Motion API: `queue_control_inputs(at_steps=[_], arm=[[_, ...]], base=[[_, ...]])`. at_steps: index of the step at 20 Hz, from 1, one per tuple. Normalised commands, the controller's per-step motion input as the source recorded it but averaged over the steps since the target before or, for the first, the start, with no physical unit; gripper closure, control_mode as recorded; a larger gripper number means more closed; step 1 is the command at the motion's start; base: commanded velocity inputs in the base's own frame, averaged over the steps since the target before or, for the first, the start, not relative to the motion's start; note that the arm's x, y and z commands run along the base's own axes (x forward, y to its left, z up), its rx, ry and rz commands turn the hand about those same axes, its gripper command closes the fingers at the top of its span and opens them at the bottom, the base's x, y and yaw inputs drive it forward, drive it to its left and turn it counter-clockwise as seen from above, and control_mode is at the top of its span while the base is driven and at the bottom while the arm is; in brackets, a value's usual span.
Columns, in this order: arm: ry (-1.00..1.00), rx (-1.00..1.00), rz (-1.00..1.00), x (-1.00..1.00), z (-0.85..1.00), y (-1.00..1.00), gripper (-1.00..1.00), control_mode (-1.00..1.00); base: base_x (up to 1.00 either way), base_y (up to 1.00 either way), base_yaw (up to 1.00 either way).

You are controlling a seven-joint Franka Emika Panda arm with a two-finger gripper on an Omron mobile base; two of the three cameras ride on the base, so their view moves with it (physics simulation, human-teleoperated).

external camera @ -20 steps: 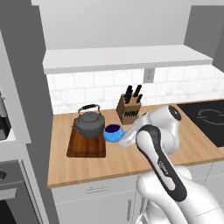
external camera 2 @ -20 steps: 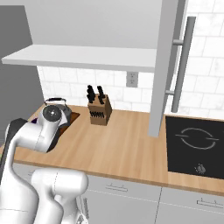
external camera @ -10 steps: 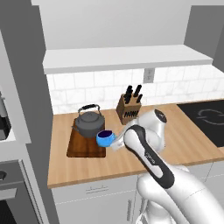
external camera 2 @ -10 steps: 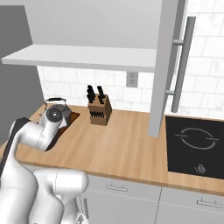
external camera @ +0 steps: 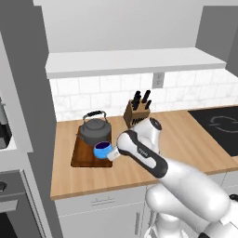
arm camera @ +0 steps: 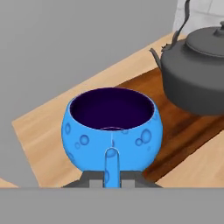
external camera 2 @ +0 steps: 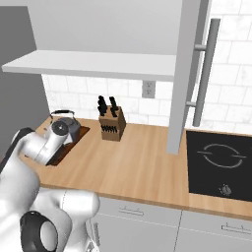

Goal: Pick the kettle from the counter and place it on the tray. Then pick the mug from the cabinet and place it on the tray. Then close the cabinet doors.

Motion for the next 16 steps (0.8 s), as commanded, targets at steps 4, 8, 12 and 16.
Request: queue_control_inputs(at_steps=[4,8,12,16], arm=[[0.00,0.00,0.01,0.38,-0.22,0.22,1.00,-1.00],[0.02,0.00,0.00,0.34,-0.24,0.20,1.00,-1.00],[0.03,0.00,0.02,0.22,-0.20,0.12,1.00,-1.00],[0.04,0.00,0.04,0.17,-0.15,0.01,1.00,-1.00]], base=[[0.00,0.00,0.00],[0.00,0.00,0.00],[0.00,0.00,0.00],[0.00,0.00,0.00]])
